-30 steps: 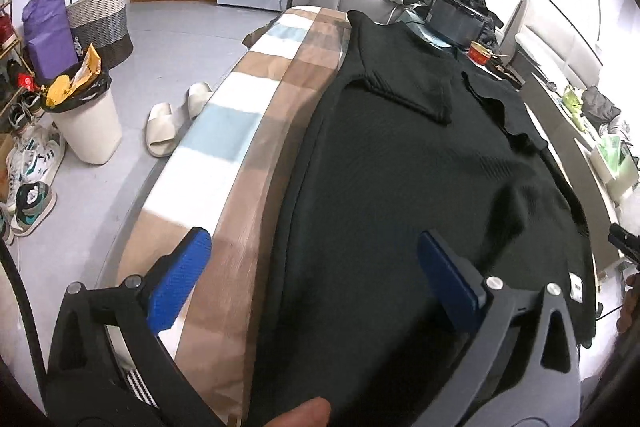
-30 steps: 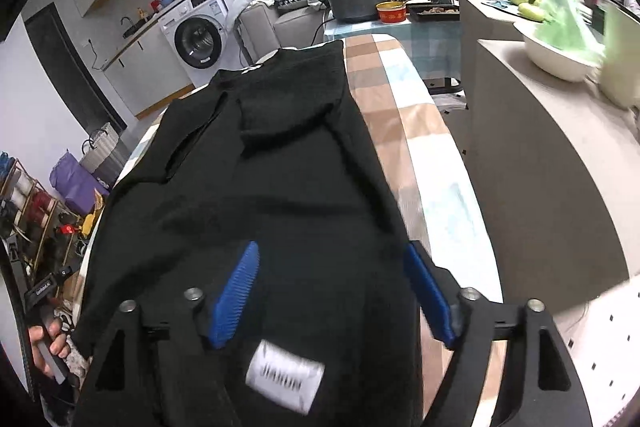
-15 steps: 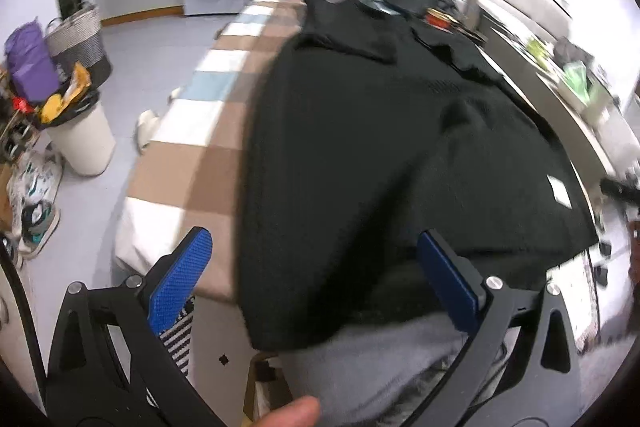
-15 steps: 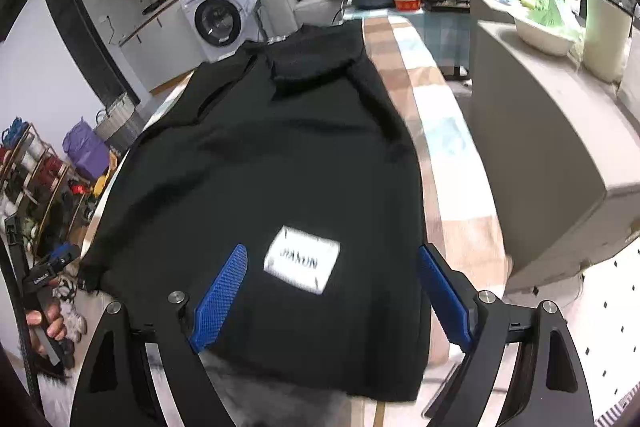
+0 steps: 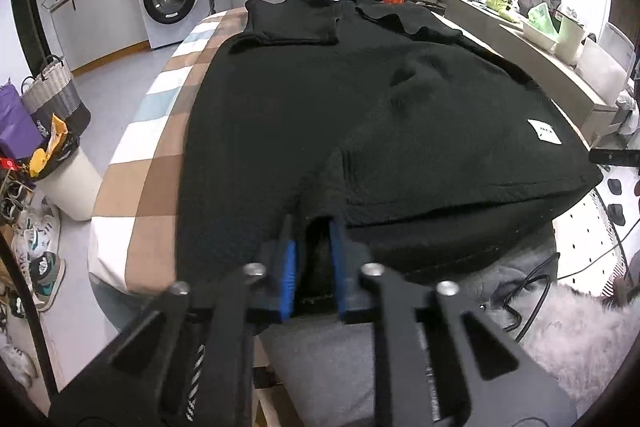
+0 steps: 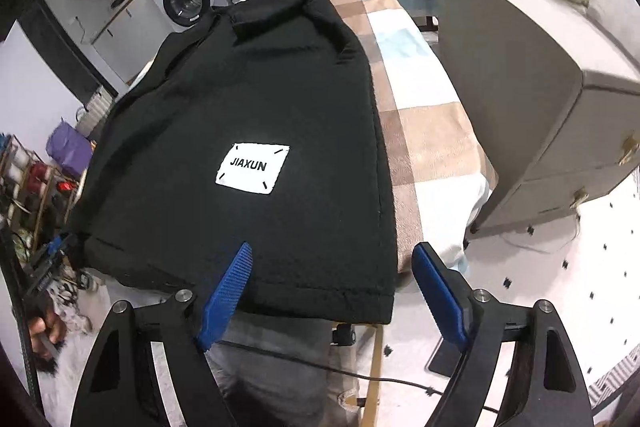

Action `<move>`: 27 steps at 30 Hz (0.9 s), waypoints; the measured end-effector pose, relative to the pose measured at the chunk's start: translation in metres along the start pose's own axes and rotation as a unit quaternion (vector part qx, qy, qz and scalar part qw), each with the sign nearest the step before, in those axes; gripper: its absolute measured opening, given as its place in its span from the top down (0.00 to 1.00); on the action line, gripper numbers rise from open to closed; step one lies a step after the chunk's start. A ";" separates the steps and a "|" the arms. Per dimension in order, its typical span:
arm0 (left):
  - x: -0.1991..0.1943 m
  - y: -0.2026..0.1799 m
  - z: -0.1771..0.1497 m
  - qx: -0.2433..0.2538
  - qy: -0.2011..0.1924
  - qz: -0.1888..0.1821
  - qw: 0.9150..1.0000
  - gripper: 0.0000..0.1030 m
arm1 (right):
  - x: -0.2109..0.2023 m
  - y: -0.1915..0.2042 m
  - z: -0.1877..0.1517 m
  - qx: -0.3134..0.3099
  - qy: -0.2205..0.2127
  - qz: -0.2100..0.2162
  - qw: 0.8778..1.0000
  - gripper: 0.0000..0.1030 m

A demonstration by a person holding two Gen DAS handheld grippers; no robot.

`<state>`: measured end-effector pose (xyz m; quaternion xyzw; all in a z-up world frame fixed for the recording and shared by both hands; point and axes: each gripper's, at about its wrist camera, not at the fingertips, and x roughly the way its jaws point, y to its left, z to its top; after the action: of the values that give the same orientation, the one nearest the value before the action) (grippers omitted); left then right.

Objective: Fold small clothes

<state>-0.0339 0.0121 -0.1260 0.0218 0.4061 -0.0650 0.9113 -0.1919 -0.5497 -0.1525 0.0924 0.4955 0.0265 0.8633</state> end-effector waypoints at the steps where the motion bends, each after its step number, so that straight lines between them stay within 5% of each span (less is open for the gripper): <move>1: 0.000 0.001 0.002 -0.002 -0.004 -0.002 1.000 0.99 | 0.000 0.003 0.000 -0.005 -0.002 -0.003 1.000 0.18; 14: -0.020 0.016 0.008 -0.029 -0.023 -0.061 0.997 0.99 | 0.002 -0.001 -0.005 -0.009 0.002 0.005 1.000 0.18; 22: -0.022 0.033 0.002 -0.069 -0.015 -0.073 0.995 0.99 | 0.003 -0.033 -0.011 0.062 0.013 0.045 0.997 0.18; 27: -0.015 0.050 0.002 -0.109 0.002 -0.056 0.992 0.99 | 0.007 -0.038 -0.012 0.094 0.018 0.074 0.993 0.36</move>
<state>-0.0359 0.0628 -0.1142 -0.1001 0.4136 -0.0708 0.9022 -0.2002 -0.5846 -0.1717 0.2095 0.5027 0.0454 0.8374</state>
